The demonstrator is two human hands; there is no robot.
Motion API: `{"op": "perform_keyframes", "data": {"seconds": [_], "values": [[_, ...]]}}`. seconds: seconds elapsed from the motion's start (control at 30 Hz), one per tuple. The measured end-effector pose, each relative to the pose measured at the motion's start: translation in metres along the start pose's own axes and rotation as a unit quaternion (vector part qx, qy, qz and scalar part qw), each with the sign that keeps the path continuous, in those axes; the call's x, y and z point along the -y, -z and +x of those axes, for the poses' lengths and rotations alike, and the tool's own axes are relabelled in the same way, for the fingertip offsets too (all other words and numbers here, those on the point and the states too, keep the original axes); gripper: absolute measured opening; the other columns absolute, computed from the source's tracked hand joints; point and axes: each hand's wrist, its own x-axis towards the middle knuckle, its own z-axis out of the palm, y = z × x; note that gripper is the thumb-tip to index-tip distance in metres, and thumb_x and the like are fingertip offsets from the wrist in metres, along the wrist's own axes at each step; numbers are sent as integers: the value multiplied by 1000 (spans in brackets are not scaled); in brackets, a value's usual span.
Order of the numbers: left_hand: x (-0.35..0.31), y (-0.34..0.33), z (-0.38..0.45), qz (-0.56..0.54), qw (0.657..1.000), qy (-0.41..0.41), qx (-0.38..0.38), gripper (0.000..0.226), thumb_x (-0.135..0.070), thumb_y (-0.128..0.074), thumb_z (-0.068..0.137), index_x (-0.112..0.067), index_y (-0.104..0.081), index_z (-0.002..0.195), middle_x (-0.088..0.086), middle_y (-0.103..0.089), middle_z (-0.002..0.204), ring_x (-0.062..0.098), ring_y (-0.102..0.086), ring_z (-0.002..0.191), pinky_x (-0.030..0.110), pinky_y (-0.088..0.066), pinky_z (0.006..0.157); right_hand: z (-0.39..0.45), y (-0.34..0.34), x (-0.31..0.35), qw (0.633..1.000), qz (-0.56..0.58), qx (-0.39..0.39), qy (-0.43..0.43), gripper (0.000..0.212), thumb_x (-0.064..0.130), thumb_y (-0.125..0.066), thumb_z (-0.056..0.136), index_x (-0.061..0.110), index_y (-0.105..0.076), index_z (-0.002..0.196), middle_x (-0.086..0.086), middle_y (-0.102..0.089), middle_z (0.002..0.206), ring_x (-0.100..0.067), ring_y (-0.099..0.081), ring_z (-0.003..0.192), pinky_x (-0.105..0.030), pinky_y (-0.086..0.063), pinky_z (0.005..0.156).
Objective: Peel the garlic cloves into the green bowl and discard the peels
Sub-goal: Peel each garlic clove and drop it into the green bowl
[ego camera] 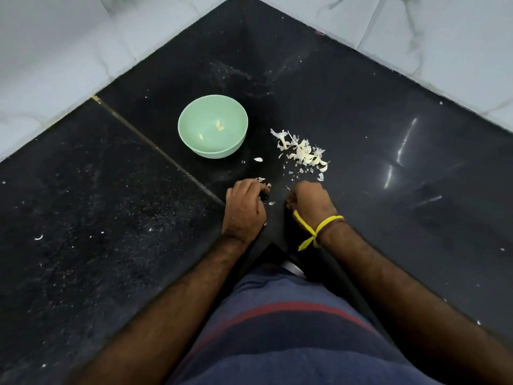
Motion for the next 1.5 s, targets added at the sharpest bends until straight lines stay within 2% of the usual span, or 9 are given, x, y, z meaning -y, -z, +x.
{"op": "perform_keyframes", "data": {"seconds": [0.3,0.5,0.7,0.83,0.9,0.97,1.07,1.27,1.5], "values": [[3,-1,1,-3,1000,1,0,30,-7,-49,73,-14,-67,96,4,-66,104,17,-49,101,33,-35,83,-12,7,28,983,-173,15,56,24,11,-58,89,3,-59,112,-17,-61,114,-35,-61,107,-43,-51,83],[4,-2,2,-23,1000,0,-19,31,-9,-47,74,-13,-69,95,3,-67,104,15,-50,101,25,-28,82,-14,-13,27,965,-249,-52,69,23,6,-41,97,3,-53,117,-14,-60,116,-30,-63,105,-40,-52,81],[5,-6,1,-13,1000,-6,-16,26,-8,-50,78,-15,-70,93,1,-68,101,14,-50,99,26,-28,81,-22,-34,20,940,-272,-142,148,5,10,-61,79,10,-61,75,-8,-60,69,-26,-61,57,-33,-47,52],[-2,0,-1,11,999,-44,-2,30,-13,-44,79,-14,-70,93,1,-68,99,17,-52,100,34,-33,83,-15,-24,3,981,-124,-81,122,12,6,-47,93,5,-55,102,-17,-63,103,-36,-62,93,-42,-49,76],[-3,1,-4,9,999,-48,-9,33,-12,-46,78,-12,-71,101,2,-69,105,19,-55,103,36,-37,85,-5,-14,-10,995,46,-69,59,4,10,-58,90,8,-62,91,-13,-67,93,-32,-63,88,-35,-50,79],[-4,3,-6,3,999,-50,-17,30,-11,-53,87,-13,-72,110,1,-70,110,21,-59,105,38,-42,87,-1,-5,-20,970,240,-45,2,16,11,-69,86,15,-63,72,-4,-66,71,-21,-62,67,-23,-52,71],[-12,7,-1,-72,996,-50,-11,21,-13,-67,92,-8,-74,112,4,-74,110,15,-61,104,34,-48,93,-3,2,-26,894,448,8,-31,18,7,-68,90,10,-64,73,-5,-64,65,-18,-59,59,-24,-54,57],[-36,14,4,-140,990,-35,10,14,-16,-73,88,-8,-79,98,1,-77,96,11,-68,89,33,-55,85,-9,8,-30,829,555,66,-16,15,7,-64,93,6,-68,79,-10,-68,73,-12,-65,60,-21,-55,57],[-49,25,1,-141,989,-50,4,5,-14,-73,88,-10,-76,89,-5,-73,86,12,-67,79,33,-55,74,-18,14,-39,809,580,86,36,3,0,-65,89,1,-68,89,-12,-69,76,-15,-66,66,-24,-58,64]]}}
